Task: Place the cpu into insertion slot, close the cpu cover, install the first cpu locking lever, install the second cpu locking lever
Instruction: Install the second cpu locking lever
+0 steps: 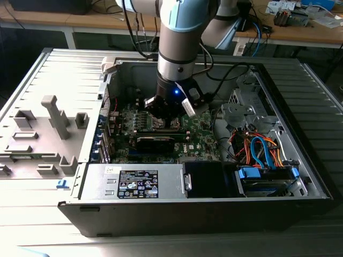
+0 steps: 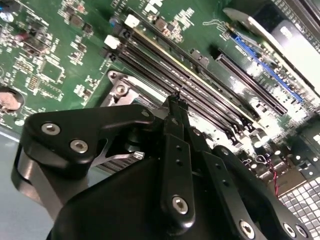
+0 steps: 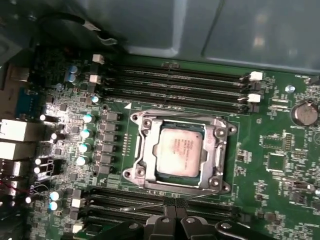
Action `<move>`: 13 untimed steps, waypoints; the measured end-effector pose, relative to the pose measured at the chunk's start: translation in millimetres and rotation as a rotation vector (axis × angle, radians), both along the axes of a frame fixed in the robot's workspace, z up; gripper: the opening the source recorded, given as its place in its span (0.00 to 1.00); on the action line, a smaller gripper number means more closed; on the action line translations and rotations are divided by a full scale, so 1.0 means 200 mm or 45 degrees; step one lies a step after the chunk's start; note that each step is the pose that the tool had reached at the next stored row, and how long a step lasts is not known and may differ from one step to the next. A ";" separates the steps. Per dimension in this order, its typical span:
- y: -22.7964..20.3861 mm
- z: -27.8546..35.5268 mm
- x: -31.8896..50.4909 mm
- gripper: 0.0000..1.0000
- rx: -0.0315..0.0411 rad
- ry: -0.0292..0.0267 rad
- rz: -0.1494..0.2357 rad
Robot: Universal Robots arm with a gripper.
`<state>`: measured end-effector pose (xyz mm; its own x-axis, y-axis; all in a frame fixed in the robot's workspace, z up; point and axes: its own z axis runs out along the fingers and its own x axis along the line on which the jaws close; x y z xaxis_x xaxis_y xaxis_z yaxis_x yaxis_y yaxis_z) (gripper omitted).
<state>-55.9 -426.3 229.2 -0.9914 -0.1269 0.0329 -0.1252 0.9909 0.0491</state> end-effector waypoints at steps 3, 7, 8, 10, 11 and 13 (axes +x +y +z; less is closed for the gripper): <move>0.000 -0.013 -0.032 0.11 0.0040 -0.0001 0.000; 0.000 -0.042 -0.063 0.11 0.0045 0.0000 0.000; 0.000 -0.049 -0.072 0.11 0.0045 0.0000 0.000; 0.000 -0.068 -0.111 0.11 0.0100 -0.0001 0.003; 0.000 -0.074 -0.129 0.11 0.0137 0.0000 0.005; 0.000 -0.085 -0.154 0.11 0.0192 0.0000 0.008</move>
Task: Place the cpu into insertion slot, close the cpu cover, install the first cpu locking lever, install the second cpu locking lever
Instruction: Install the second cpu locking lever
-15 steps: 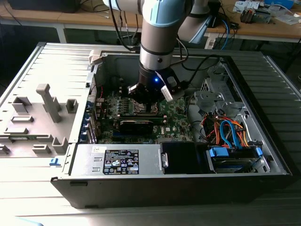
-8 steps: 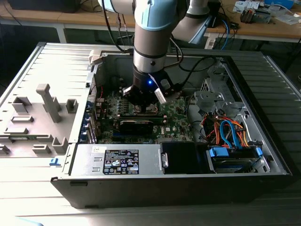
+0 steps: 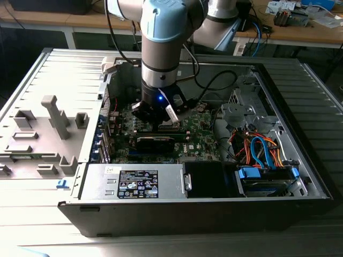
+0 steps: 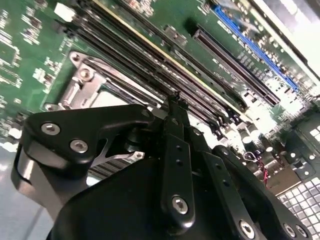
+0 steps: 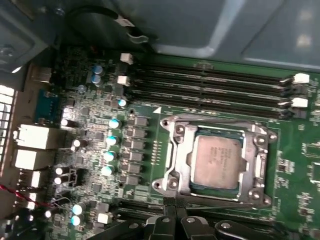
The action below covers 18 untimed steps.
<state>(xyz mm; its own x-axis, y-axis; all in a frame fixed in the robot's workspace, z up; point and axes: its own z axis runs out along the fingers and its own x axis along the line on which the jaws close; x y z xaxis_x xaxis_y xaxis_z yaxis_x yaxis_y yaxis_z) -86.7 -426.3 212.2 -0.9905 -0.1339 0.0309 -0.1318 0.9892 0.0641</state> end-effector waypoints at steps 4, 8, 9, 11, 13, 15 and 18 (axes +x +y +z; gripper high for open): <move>-0.001 -0.020 -0.025 0.11 0.0091 0.0002 0.025; -0.001 -0.034 -0.030 0.11 0.0187 0.0005 0.071; -0.001 -0.037 -0.030 0.11 0.0217 0.0005 0.085; 0.000 -0.041 -0.029 0.11 0.0287 0.0002 0.115; 0.000 -0.042 -0.031 0.11 0.0319 0.0000 0.131; 0.000 -0.039 -0.036 0.11 0.0316 -0.0011 0.135; 0.000 -0.019 -0.045 0.11 0.0313 -0.0064 0.140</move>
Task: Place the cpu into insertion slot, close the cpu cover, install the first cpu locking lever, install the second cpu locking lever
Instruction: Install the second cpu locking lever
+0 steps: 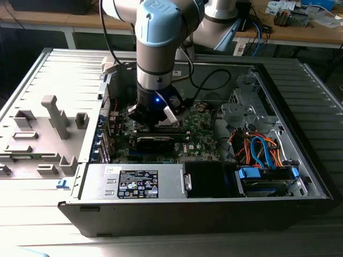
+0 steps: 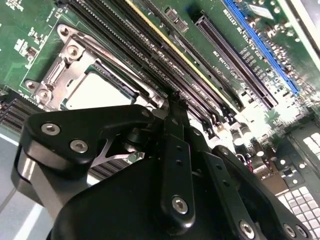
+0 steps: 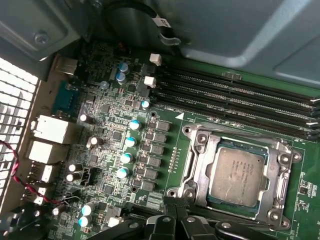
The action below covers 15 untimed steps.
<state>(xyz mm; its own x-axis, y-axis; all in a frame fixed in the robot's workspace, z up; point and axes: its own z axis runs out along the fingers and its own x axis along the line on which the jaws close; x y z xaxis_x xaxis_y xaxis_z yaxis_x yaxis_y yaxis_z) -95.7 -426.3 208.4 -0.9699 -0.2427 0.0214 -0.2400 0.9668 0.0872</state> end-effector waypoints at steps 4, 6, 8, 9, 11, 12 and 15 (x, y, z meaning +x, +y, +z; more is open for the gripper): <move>-0.008 0.004 -0.001 0.11 0.0278 -0.0005 0.002; -0.024 0.003 -0.001 0.11 0.0544 -0.0007 0.002; -0.044 0.003 -0.001 0.11 0.0728 -0.0009 0.002; -0.054 0.003 -0.001 0.11 0.0781 -0.0007 0.002; -0.076 0.003 -0.001 0.11 0.0866 -0.0008 0.002; -0.085 0.004 -0.001 0.11 0.0907 -0.0007 0.002; -0.092 0.004 -0.001 0.11 0.1194 -0.0006 0.002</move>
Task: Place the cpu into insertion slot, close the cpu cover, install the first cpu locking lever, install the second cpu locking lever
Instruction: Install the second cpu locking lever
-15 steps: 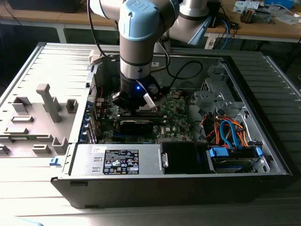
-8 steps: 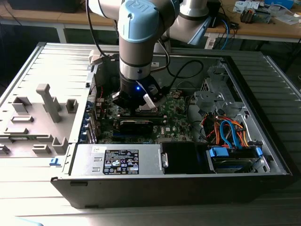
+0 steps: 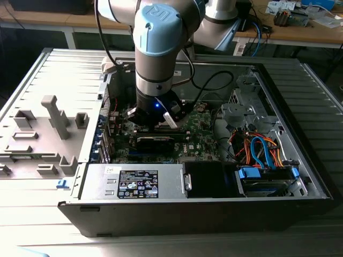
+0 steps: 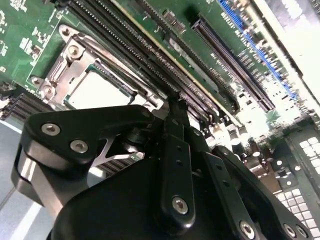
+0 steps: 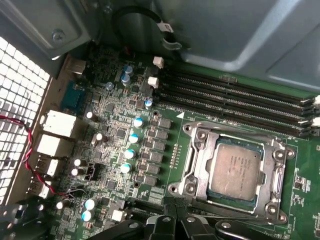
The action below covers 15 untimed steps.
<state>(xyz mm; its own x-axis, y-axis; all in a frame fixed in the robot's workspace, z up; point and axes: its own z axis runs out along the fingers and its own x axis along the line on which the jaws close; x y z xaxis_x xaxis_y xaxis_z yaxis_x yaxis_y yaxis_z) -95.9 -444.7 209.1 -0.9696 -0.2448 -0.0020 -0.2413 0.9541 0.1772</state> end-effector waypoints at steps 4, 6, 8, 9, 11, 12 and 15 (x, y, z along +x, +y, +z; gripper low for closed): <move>0.000 -0.004 0.000 0.11 0.0334 -0.0001 0.000; 0.000 -0.008 0.000 0.11 0.0429 -0.0001 0.000; 0.000 -0.014 0.000 0.11 0.0491 -0.0001 0.000; 0.000 -0.017 0.000 0.11 0.0505 0.0000 0.000; 0.000 -0.025 0.000 0.11 0.0543 0.0005 0.000; 0.000 -0.030 0.000 0.11 0.0576 0.0007 0.000; 0.000 -0.041 0.000 0.11 0.0707 0.0001 0.000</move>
<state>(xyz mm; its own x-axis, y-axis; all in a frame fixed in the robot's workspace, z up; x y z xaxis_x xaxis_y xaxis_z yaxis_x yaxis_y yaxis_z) -95.9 -444.7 200.9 -0.9696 -0.2443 -0.0155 -0.2412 0.9428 0.2299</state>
